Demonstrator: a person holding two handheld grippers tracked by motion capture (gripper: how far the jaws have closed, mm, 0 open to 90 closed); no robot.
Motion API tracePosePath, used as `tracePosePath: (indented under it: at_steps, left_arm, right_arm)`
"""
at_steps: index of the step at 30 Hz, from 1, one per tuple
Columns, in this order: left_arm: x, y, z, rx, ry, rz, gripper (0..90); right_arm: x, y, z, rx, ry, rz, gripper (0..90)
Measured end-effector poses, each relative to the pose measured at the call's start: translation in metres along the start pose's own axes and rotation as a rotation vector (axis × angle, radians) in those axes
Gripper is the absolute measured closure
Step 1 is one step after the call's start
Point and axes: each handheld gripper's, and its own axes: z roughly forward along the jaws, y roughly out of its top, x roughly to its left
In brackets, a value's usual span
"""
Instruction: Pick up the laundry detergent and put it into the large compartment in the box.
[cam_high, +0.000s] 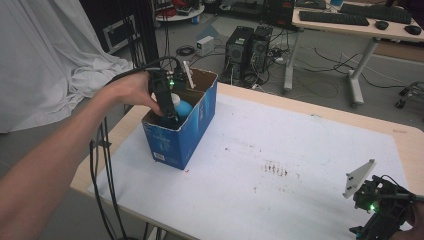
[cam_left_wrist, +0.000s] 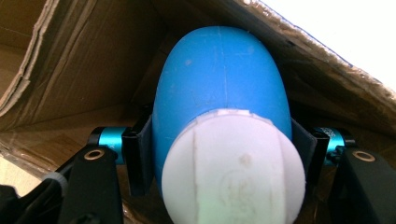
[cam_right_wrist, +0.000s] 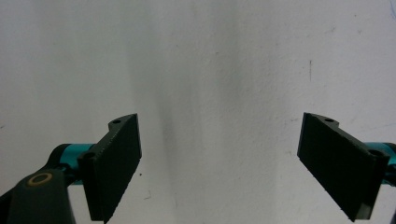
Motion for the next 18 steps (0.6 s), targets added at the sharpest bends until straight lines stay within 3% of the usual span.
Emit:
tracePosePath:
  at_steps: [9, 18]
  left_arm:
    - [-0.0009, 0.0016, 0.0012, 0.023, 0.025, 0.014, 35.6]
    - [0.0001, 0.0022, -0.0003, 0.024, 0.018, 0.010, 31.6]
  right_arm:
    - [0.0003, -0.0005, -0.0004, 0.000, 0.001, 0.001, 12.9]
    - [0.0009, -0.0013, -0.0008, 0.004, 0.003, -0.001, 12.9]
